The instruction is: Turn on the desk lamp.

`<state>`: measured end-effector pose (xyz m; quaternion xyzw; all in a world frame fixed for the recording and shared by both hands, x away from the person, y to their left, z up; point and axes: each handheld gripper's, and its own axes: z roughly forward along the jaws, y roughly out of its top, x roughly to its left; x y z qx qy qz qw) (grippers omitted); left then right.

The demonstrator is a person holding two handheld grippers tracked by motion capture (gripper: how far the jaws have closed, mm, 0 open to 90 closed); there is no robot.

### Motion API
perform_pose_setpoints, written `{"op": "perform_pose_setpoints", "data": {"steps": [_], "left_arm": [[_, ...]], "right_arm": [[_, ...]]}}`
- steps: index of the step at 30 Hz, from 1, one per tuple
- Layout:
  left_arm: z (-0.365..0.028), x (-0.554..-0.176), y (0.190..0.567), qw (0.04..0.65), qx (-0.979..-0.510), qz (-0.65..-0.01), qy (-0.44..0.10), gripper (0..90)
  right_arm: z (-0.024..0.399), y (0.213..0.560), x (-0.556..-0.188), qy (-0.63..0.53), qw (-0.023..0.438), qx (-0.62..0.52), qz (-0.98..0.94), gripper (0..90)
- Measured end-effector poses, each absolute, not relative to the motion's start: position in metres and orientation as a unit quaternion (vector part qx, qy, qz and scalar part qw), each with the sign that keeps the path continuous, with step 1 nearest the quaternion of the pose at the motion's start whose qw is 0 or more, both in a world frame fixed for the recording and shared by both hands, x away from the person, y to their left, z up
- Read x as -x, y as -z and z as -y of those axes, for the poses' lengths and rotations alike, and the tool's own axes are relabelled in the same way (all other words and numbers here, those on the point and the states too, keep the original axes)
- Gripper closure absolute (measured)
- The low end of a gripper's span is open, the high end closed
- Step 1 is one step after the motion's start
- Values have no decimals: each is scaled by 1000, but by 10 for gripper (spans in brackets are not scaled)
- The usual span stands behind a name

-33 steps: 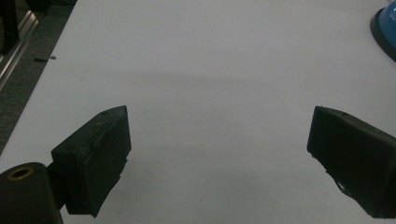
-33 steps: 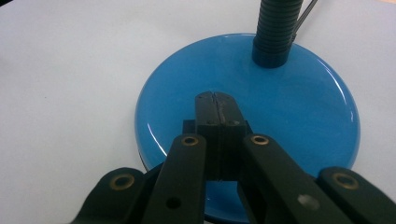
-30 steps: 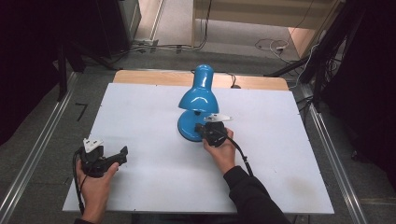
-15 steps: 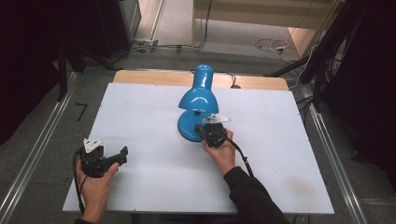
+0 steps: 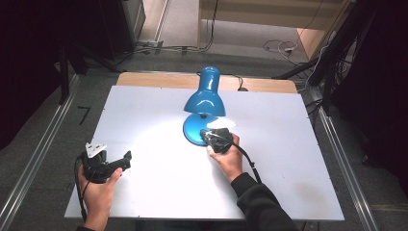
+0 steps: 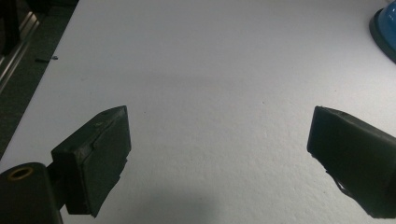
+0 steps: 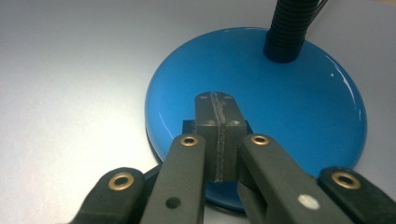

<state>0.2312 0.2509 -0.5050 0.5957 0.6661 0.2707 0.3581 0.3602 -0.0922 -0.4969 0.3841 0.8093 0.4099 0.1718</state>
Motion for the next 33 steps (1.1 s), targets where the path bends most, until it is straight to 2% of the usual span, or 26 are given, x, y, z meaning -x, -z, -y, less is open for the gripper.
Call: {"op": "perform_pose_setpoints", "data": {"steps": [12, 21, 26, 33], "left_arm": [[-250, -232, 505, 359, -596, -666, -270, 71], [-250, -232, 505, 358, -596, -666, -269, 71], [-249, -232, 505, 358, -597, -666, -270, 71], [-249, -232, 505, 359, -598, -665, -269, 71]], "right_arm": [[101, 487, -356, -422, 157, -386, -805, 776], [113, 480, -347, -432, 133, -381, -806, 485], [126, 477, -342, -427, 126, -380, -811, 351], [145, 477, -337, -413, 135, -384, -814, 299]]}}
